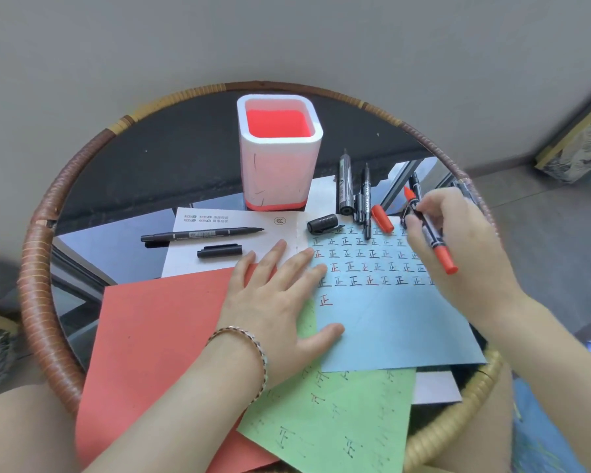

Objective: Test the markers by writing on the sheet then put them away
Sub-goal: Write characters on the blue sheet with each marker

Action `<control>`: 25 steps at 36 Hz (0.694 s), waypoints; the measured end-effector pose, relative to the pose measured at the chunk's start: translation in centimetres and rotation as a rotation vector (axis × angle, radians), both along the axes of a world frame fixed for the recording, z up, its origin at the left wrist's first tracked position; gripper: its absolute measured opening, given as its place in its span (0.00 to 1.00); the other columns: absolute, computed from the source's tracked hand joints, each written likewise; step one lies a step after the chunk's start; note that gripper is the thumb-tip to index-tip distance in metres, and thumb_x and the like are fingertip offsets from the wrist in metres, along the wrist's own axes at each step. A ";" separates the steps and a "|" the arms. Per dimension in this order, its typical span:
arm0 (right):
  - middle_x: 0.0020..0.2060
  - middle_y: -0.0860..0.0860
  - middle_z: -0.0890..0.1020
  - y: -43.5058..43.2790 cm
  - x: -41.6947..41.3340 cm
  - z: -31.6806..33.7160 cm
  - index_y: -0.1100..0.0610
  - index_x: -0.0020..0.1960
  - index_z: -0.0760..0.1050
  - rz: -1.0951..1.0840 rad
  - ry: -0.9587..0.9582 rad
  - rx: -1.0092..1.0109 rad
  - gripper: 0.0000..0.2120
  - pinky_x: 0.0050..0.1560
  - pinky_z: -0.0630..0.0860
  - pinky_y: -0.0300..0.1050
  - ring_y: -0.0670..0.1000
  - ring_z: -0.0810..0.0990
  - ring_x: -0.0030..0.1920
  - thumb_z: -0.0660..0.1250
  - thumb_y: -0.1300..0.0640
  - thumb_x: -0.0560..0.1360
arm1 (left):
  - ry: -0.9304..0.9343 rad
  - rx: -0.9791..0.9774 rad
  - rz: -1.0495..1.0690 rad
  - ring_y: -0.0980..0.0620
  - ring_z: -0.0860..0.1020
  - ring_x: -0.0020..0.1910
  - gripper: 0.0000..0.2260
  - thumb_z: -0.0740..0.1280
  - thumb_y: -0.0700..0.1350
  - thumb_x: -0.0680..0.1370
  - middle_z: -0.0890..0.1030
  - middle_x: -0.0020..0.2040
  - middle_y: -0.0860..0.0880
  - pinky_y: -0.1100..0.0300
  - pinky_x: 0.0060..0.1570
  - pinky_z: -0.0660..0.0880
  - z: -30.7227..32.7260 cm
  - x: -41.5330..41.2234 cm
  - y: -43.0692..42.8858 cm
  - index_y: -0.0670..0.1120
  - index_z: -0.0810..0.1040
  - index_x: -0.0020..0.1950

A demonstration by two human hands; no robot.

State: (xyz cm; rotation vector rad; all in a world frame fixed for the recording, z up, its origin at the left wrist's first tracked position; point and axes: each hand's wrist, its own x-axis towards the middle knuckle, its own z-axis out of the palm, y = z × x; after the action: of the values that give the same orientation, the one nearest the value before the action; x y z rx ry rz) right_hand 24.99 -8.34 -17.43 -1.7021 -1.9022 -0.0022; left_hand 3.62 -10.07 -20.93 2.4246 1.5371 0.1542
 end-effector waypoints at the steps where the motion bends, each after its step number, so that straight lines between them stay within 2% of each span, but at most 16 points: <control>1: 0.38 0.54 0.75 0.8 0.9 0.1 0.62 0.48 0.72 0.009 -0.124 0.024 0.04 0.41 0.62 0.41 0.57 0.73 0.39 0.64 0.63 0.74 | 0.005 0.003 -0.001 0.56 0.39 0.73 0.38 0.38 0.70 0.62 0.48 0.74 0.62 0.51 0.69 0.34 0.0 0.0 0.0 0.62 0.51 0.71; 3: 0.41 0.58 0.80 2.1 2.2 0.1 0.62 0.49 0.75 0.020 -0.314 0.004 0.10 0.44 0.68 0.50 0.62 0.77 0.42 0.67 0.70 0.69 | 0.004 0.002 0.002 0.56 0.39 0.73 0.37 0.38 0.70 0.62 0.48 0.74 0.62 0.51 0.68 0.34 0.0 0.0 0.0 0.62 0.51 0.71; 5: 0.42 0.59 0.82 3.3 2.8 -0.4 0.62 0.50 0.77 0.004 -0.403 -0.033 0.20 0.46 0.71 0.55 0.64 0.78 0.46 0.67 0.77 0.61 | 0.004 -0.001 0.006 0.56 0.39 0.73 0.38 0.39 0.70 0.62 0.48 0.74 0.63 0.52 0.68 0.34 0.0 0.0 0.0 0.62 0.52 0.71; 7: 0.39 0.58 0.82 4.2 2.9 -1.1 0.61 0.48 0.79 -0.006 -0.471 -0.024 0.23 0.44 0.72 0.53 0.63 0.79 0.43 0.67 0.79 0.57 | 0.015 0.003 0.007 0.56 0.39 0.73 0.38 0.38 0.70 0.62 0.48 0.74 0.63 0.53 0.68 0.33 0.0 0.1 0.0 0.63 0.51 0.71; 10: 0.37 0.58 0.83 5.0 2.5 -2.2 0.61 0.47 0.80 -0.001 -0.502 -0.036 0.23 0.43 0.70 0.51 0.61 0.79 0.40 0.66 0.80 0.57 | 0.027 0.005 0.003 0.57 0.38 0.73 0.38 0.37 0.70 0.61 0.46 0.74 0.64 0.53 0.68 0.33 -0.1 0.0 0.0 0.63 0.50 0.71; 13: 0.40 0.59 0.83 5.0 2.3 -2.5 0.60 0.50 0.80 0.000 -0.431 -0.055 0.22 0.46 0.68 0.51 0.61 0.78 0.42 0.64 0.78 0.62 | 0.027 0.004 0.003 0.57 0.38 0.73 0.38 0.37 0.70 0.61 0.46 0.74 0.64 0.53 0.68 0.33 -0.1 0.0 0.0 0.63 0.49 0.71; 16: 0.45 0.57 0.83 4.7 2.6 -1.5 0.59 0.56 0.78 -0.041 -0.264 -0.086 0.16 0.53 0.69 0.54 0.59 0.76 0.49 0.61 0.71 0.72 | 0.026 0.006 0.004 0.57 0.38 0.73 0.38 0.37 0.70 0.61 0.46 0.74 0.64 0.53 0.68 0.33 -0.1 0.0 -0.1 0.63 0.49 0.71; 21: 0.44 0.53 0.81 4.2 4.6 0.4 0.56 0.56 0.78 -0.214 -0.028 -0.171 0.12 0.50 0.73 0.49 0.54 0.76 0.47 0.62 0.61 0.74 | 0.012 0.014 0.004 0.57 0.39 0.73 0.38 0.38 0.71 0.62 0.47 0.74 0.64 0.53 0.68 0.33 -0.1 0.0 -0.1 0.63 0.51 0.71; 25: 0.41 0.47 0.78 4.6 4.7 0.5 0.53 0.58 0.75 -0.233 -0.082 -0.383 0.13 0.49 0.75 0.48 0.50 0.75 0.47 0.64 0.56 0.74 | -0.023 -0.001 0.013 0.57 0.41 0.73 0.37 0.40 0.71 0.63 0.49 0.74 0.63 0.53 0.68 0.34 0.0 0.1 0.0 0.63 0.54 0.71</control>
State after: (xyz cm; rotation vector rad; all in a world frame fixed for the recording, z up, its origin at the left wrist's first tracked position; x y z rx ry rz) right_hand 29.72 -3.72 -16.98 -2.2020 -1.8361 0.2180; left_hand 3.71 -10.10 -20.90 2.4044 1.5434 0.1828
